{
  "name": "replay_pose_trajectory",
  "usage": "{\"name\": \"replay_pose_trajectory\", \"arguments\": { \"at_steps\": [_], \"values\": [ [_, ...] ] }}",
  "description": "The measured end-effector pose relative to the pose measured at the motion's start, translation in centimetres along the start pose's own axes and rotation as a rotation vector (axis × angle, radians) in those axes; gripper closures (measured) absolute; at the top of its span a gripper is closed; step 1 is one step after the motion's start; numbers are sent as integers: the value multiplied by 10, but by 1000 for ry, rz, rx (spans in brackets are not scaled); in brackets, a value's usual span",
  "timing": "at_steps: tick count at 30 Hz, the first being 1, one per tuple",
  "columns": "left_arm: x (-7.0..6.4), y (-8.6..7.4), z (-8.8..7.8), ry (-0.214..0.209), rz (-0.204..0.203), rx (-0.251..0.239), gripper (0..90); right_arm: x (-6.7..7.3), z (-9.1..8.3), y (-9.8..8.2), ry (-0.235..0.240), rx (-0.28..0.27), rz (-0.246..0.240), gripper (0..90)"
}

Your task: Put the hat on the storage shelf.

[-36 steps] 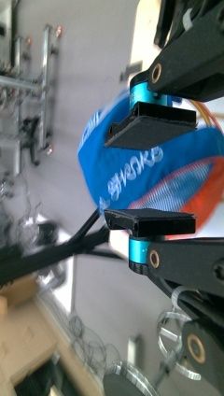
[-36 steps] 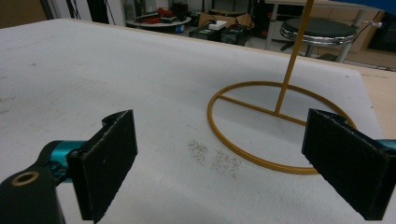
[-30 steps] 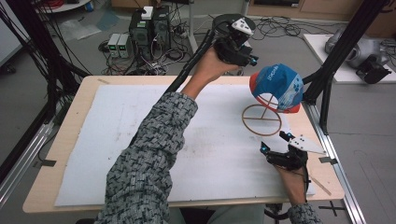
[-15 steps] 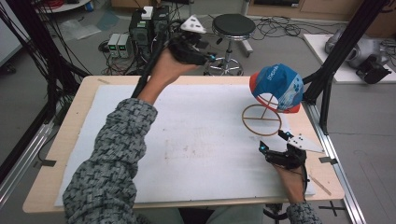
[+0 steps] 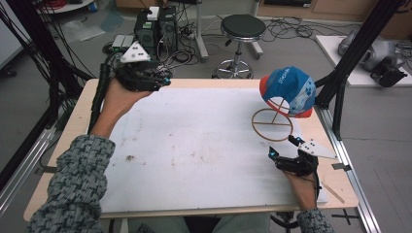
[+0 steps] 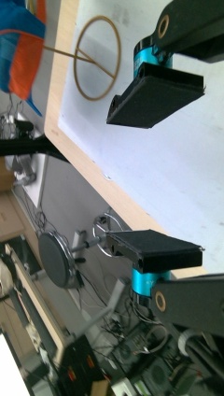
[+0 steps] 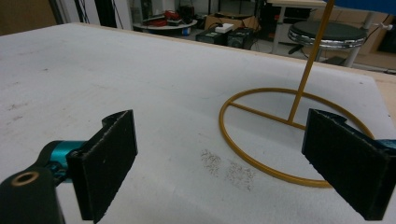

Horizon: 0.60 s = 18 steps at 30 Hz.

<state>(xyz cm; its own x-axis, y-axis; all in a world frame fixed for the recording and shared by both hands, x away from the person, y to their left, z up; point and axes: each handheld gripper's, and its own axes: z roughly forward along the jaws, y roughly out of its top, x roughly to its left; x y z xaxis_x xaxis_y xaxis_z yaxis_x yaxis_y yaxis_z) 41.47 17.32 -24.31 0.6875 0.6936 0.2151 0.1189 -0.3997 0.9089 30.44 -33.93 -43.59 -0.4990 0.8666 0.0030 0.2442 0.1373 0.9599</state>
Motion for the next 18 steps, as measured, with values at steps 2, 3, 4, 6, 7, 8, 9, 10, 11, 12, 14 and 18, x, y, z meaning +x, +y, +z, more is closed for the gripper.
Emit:
{"name": "replay_pose_trajectory", "arguments": {
  "at_steps": [2, 3, 4, 6, 7, 8, 9, 10, 11, 12, 14, 18],
  "values": [
    [1, -14, -11, 20, -17, -8, 342, 0, 0, 0, 2, 1, -3, 94],
    [2, -21, -16, 29, -28, -12, 338, 1, 0, 0, 2, 2, -7, 94],
    [3, -27, -21, 38, -31, -7, 329, 1, 0, 0, 3, 0, -7, 94],
    [4, -41, -30, 57, -39, -1, 314, 1, 1, 0, 4, -2, -7, 94],
    [4, -48, -34, 68, -47, -2, 312, 1, 1, 0, 5, 0, -6, 94],
    [4, -54, -38, 78, -54, 0, 309, 2, 1, 0, 5, 0, -4, 94],
    [3, -59, -40, 83, -61, -8, 302, 2, 1, 0, 5, 1, -3, 94],
    [3, -67, -44, 94, -69, -10, 298, 1, 1, 0, 3, -1, -4, 94],
    [2, -73, -48, 102, -75, -13, 295, 1, 1, 0, 2, -1, -8, 94],
    [2, -78, -50, 107, -84, -20, 291, 0, 1, 0, -1, -3, -12, 94],
    [2, -90, -55, 122, -101, -29, 284, 1, 1, 0, 0, -1, -5, 94],
    [1, -108, -62, 153, -142, -49, 242, 1, 2, 1, -4, -3, -6, 94]
  ]
}}
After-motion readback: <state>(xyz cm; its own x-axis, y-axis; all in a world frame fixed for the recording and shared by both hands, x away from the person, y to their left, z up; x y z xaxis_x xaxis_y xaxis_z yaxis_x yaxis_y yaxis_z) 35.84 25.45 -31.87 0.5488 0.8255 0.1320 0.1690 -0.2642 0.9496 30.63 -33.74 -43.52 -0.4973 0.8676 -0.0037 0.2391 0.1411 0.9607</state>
